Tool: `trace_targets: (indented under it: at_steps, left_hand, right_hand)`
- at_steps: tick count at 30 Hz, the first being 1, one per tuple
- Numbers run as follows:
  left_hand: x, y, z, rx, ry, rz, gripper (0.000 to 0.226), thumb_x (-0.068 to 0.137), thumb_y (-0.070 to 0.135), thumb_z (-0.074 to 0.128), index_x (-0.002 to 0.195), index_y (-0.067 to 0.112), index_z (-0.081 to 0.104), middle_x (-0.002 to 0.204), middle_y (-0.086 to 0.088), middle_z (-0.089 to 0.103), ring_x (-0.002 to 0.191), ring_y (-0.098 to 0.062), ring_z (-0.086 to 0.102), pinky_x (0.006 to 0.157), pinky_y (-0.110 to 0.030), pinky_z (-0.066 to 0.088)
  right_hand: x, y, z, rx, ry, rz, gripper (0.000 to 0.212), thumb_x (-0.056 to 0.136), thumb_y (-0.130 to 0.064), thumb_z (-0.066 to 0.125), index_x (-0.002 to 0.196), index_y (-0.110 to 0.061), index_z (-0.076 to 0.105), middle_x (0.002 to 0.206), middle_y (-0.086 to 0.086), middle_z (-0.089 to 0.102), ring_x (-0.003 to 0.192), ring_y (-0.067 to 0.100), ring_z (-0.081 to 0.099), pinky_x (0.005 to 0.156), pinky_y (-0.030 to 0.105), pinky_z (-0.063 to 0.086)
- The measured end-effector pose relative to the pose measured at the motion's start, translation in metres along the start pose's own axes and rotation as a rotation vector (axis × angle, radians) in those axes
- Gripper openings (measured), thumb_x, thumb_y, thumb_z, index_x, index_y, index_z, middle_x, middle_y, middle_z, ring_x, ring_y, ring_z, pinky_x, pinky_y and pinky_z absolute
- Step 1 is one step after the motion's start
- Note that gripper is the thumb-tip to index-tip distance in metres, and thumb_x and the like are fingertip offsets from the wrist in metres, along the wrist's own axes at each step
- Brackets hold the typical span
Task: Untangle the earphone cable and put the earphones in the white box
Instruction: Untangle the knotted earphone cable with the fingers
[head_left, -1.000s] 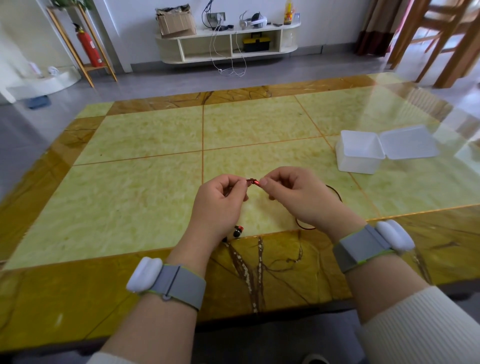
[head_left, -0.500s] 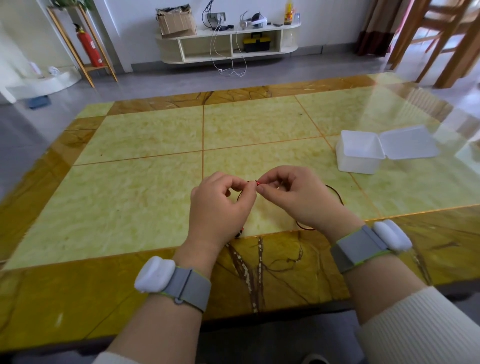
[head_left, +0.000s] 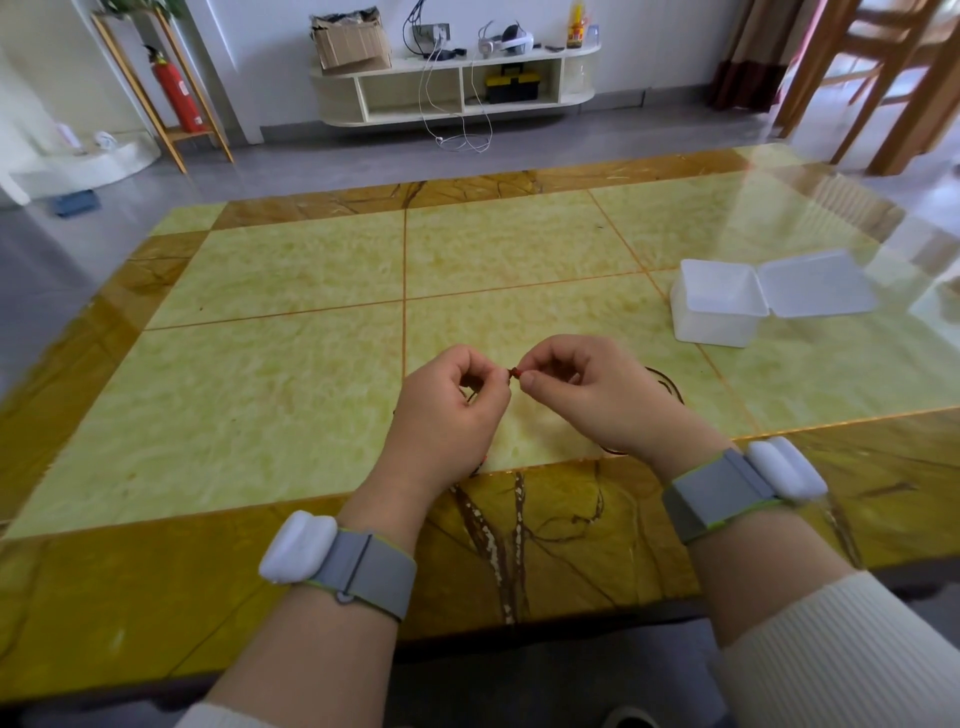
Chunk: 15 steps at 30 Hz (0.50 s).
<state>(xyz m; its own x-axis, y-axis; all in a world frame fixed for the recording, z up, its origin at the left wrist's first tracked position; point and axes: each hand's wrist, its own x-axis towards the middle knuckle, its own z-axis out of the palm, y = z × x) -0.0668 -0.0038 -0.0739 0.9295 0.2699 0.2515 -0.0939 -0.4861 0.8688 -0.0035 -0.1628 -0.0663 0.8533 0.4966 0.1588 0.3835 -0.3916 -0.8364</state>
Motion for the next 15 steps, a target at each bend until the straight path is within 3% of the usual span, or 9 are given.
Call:
trace_targets:
  at_steps: [4, 11, 15]
  left_hand:
    - [0.0008, -0.0005, -0.0001, -0.002, -0.048, -0.036, 0.016, 0.093, 0.025, 0.061, 0.079, 0.019, 0.064, 0.062, 0.01, 0.057, 0.047, -0.001, 0.045, 0.045, -0.016, 0.039]
    - [0.0024, -0.0022, 0.0032, 0.053, -0.053, -0.076, 0.019, 0.093, 0.027, 0.06, 0.076, 0.019, 0.061, 0.06, 0.005, 0.056, 0.046, -0.005, 0.044, 0.044, -0.016, 0.036]
    - [0.0032, 0.0002, 0.0037, 0.04, -0.045, -0.108, 0.017, 0.092, 0.029, 0.06, 0.082, 0.017, 0.064, 0.076, -0.004, 0.067, 0.055, -0.012, 0.053, 0.052, -0.024, 0.045]
  right_hand:
    - [-0.0004, -0.0035, 0.0036, -0.037, 0.059, -0.055, 0.011, 0.088, -0.026, 0.067, 0.095, -0.024, 0.074, 0.082, -0.013, 0.07, 0.076, 0.001, 0.061, 0.068, 0.012, 0.047]
    - [0.0014, -0.0042, 0.0066, -0.265, 0.102, -0.107, 0.007, 0.086, -0.028, 0.064, 0.084, -0.027, 0.071, 0.075, -0.011, 0.067, 0.073, 0.004, 0.061, 0.064, 0.023, 0.051]
    - [0.0021, -0.005, 0.0089, -0.19, 0.098, -0.031, 0.01, 0.09, -0.03, 0.062, 0.084, -0.026, 0.068, 0.073, -0.007, 0.066, 0.066, 0.005, 0.06, 0.059, 0.02, 0.049]
